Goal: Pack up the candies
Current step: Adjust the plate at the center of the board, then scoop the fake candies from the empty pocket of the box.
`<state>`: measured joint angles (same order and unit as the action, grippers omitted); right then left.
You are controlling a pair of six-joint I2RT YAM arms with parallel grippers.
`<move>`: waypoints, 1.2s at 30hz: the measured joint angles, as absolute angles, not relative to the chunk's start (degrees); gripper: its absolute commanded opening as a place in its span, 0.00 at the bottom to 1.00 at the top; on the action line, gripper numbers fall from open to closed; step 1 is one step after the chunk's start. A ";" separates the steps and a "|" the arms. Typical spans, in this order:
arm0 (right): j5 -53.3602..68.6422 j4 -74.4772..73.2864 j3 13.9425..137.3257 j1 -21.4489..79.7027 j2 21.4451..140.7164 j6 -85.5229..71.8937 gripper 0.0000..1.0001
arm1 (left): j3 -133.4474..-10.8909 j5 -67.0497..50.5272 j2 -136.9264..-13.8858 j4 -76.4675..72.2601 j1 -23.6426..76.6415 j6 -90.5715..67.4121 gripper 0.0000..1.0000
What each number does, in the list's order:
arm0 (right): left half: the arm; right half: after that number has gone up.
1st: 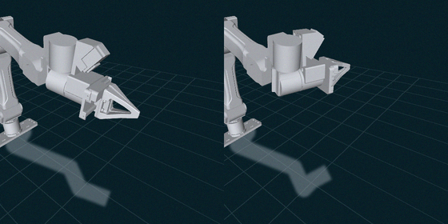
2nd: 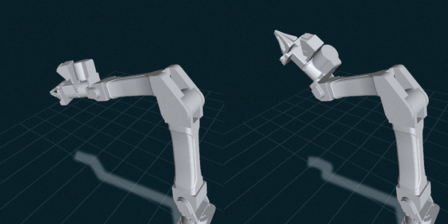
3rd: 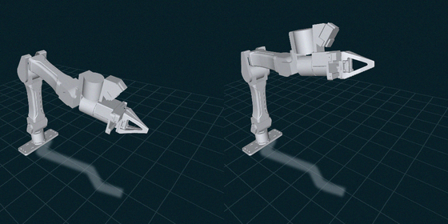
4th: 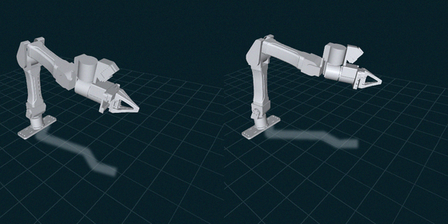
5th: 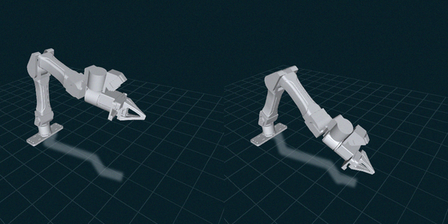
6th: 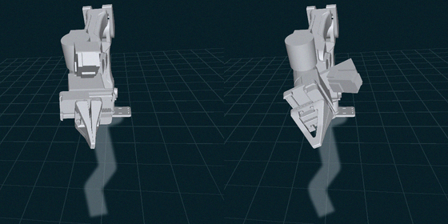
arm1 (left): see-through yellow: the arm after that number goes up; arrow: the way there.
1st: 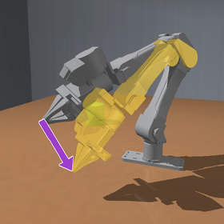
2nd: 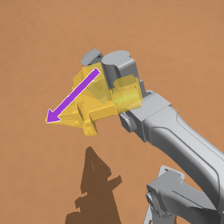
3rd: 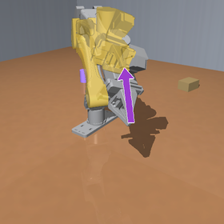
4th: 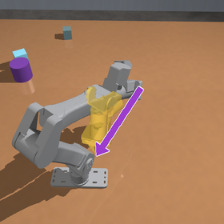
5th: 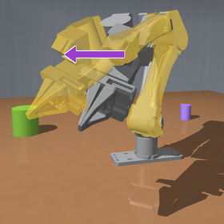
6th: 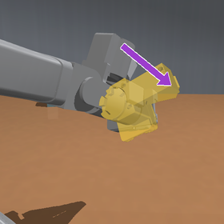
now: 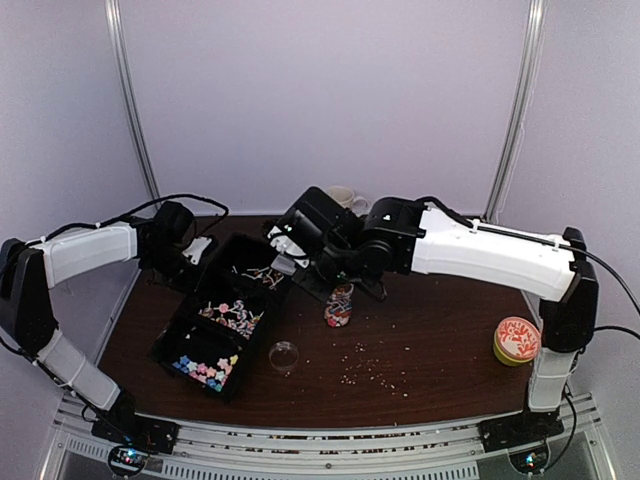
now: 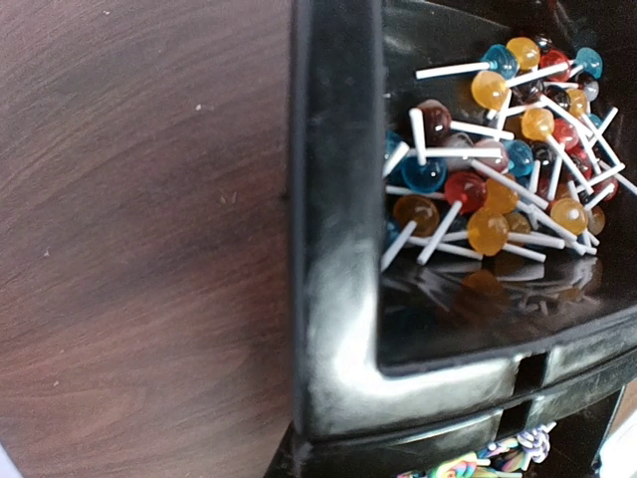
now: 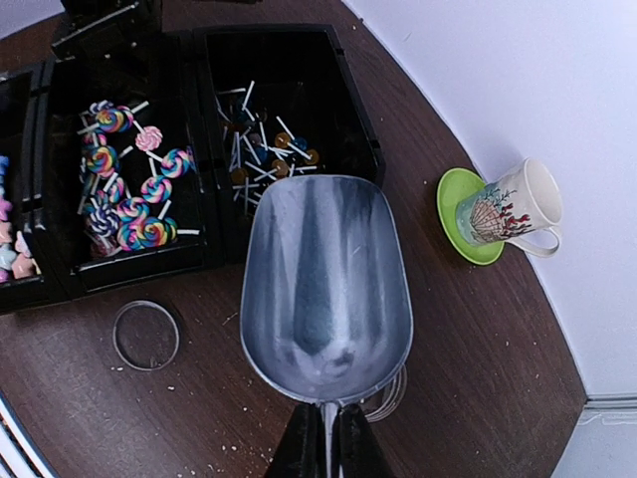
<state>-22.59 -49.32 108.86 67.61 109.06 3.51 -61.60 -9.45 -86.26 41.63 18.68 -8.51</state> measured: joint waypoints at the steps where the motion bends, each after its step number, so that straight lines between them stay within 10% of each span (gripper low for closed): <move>1: -22.37 -48.58 107.74 67.61 107.79 3.18 0.00 | -61.58 -11.11 -86.37 41.10 17.87 -8.67 0.00; 17: -21.02 -38.22 99.31 67.61 93.58 1.50 0.00 | -58.39 -36.88 -90.00 32.34 15.97 -11.73 0.00; 36: -19.35 -58.48 118.26 67.51 117.05 0.60 0.00 | -60.49 -12.45 -89.76 39.94 20.53 -8.25 0.00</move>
<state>-19.35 -58.48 118.26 67.51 117.05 0.60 -60.49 -12.45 -89.76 39.94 20.53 -8.25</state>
